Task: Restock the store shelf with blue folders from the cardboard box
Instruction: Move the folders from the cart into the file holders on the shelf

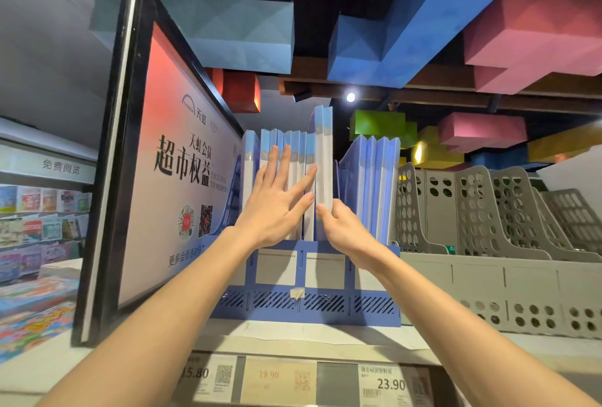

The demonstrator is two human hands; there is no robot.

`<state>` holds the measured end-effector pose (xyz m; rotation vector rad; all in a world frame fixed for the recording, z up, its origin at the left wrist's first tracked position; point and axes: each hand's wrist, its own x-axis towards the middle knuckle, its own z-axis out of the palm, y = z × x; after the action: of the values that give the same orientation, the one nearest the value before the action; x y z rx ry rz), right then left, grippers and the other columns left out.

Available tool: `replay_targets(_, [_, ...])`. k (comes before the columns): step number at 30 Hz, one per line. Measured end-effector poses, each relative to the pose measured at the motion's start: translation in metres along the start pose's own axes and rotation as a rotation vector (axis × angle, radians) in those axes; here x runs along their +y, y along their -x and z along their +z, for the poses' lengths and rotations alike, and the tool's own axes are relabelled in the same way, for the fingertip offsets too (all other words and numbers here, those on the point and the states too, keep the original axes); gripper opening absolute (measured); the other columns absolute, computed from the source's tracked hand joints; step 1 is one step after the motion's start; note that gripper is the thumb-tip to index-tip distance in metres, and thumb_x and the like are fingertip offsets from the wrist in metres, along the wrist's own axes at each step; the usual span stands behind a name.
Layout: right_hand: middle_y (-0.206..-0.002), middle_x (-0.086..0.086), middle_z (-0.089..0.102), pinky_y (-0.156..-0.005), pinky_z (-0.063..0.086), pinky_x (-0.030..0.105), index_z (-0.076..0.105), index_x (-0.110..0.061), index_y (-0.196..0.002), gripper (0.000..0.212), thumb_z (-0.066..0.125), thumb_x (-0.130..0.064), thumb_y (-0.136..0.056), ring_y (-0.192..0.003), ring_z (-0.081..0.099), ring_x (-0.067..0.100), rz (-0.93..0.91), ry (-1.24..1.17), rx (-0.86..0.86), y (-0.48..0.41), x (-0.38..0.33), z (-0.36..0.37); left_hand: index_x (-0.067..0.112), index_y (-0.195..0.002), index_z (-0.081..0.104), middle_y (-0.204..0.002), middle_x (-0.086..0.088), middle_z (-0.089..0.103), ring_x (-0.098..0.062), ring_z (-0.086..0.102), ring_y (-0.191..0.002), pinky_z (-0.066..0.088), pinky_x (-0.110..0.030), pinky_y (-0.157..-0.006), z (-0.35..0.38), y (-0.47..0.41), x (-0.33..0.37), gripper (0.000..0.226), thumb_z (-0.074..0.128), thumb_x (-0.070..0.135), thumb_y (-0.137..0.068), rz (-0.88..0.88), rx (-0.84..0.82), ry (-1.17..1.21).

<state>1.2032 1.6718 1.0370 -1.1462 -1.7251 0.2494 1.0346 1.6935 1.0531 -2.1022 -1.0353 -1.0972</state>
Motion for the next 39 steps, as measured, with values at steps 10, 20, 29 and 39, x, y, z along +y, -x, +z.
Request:
replay_targets(10, [-0.162, 0.012, 0.028, -0.116, 0.032, 0.046, 0.006, -0.021, -0.159, 0.059, 0.027, -0.040, -0.108, -0.145, 0.035, 0.031, -0.005, 0.022, -0.033, 0.011, -0.006, -0.005, 0.050, -0.157, 0.002, -0.162, 0.002, -0.036, -0.014, -0.043, -0.143, -0.023, -0.037, -0.117, 0.002, 0.001, 0.002, 0.054, 0.018, 0.057, -0.106, -0.007, 0.019, 0.007])
replay_targets(20, [-0.111, 0.007, 0.065, -0.069, 0.045, 0.025, 0.025, -0.020, -0.153, 0.050, 0.023, -0.043, -0.108, -0.094, 0.064, 0.021, -0.059, 0.130, 0.086, 0.022, -0.007, 0.005, 0.046, -0.158, 0.001, -0.162, 0.001, -0.036, -0.016, -0.042, -0.144, -0.018, -0.042, -0.122, 0.010, 0.002, 0.001, 0.056, 0.020, 0.055, -0.107, 0.002, 0.074, 0.016])
replay_targets(29, [-0.107, 0.004, 0.060, -0.067, 0.043, 0.024, 0.046, -0.007, -0.134, 0.035, 0.039, -0.027, -0.106, -0.094, 0.062, 0.022, 0.037, 0.225, 0.121, 0.064, -0.034, -0.008, 0.036, -0.161, -0.005, -0.165, -0.011, -0.026, -0.025, -0.034, -0.148, -0.016, -0.045, -0.124, -0.009, 0.015, 0.015, 0.067, 0.025, 0.057, -0.105, -0.060, -0.092, 0.010])
replay_targets(39, [-0.125, 0.005, 0.064, -0.100, 0.046, 0.034, 0.055, -0.010, -0.131, 0.032, 0.050, -0.021, -0.101, -0.116, 0.060, 0.019, -0.070, 0.077, 0.128, 0.172, -0.066, -0.024, 0.029, -0.140, 0.055, -0.132, 0.007, 0.067, -0.014, 0.066, -0.117, 0.053, -0.042, -0.100, -0.098, 0.124, 0.093, 0.041, 0.059, 0.030, -0.099, -0.233, 0.201, 0.308])
